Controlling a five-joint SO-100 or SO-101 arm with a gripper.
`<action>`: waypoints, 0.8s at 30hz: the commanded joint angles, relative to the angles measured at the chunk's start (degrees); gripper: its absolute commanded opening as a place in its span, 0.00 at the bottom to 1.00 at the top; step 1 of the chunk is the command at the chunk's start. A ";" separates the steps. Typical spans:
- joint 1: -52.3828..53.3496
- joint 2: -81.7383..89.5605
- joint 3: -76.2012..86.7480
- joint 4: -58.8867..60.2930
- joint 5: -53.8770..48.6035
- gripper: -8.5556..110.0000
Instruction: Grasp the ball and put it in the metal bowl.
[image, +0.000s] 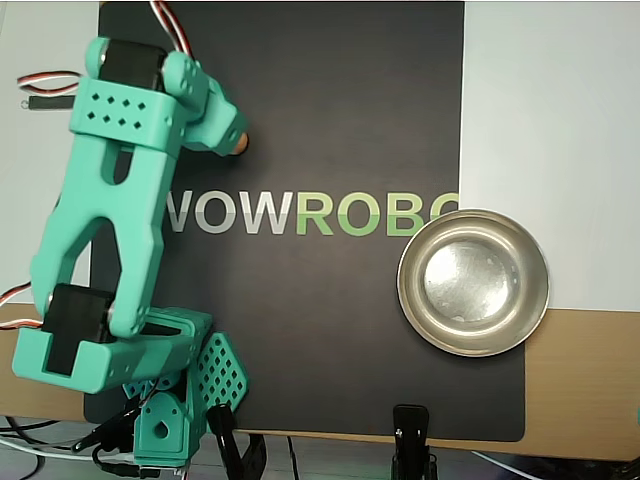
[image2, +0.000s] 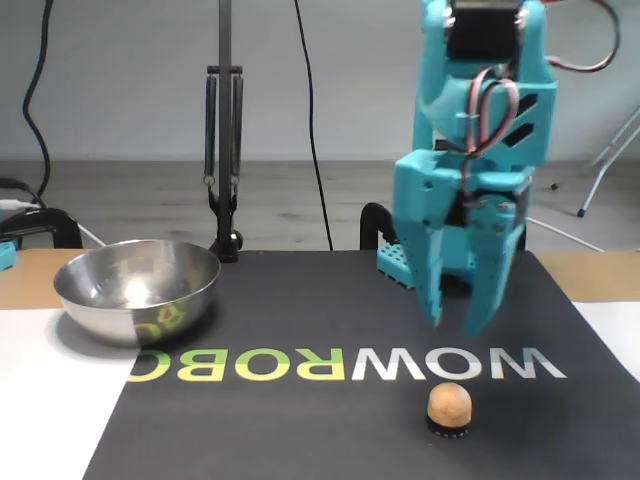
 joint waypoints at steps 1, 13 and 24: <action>0.26 0.26 -0.18 -0.18 -0.35 0.35; 1.23 0.26 -0.18 0.00 -0.35 0.44; 2.11 0.18 3.87 -0.44 -3.87 0.44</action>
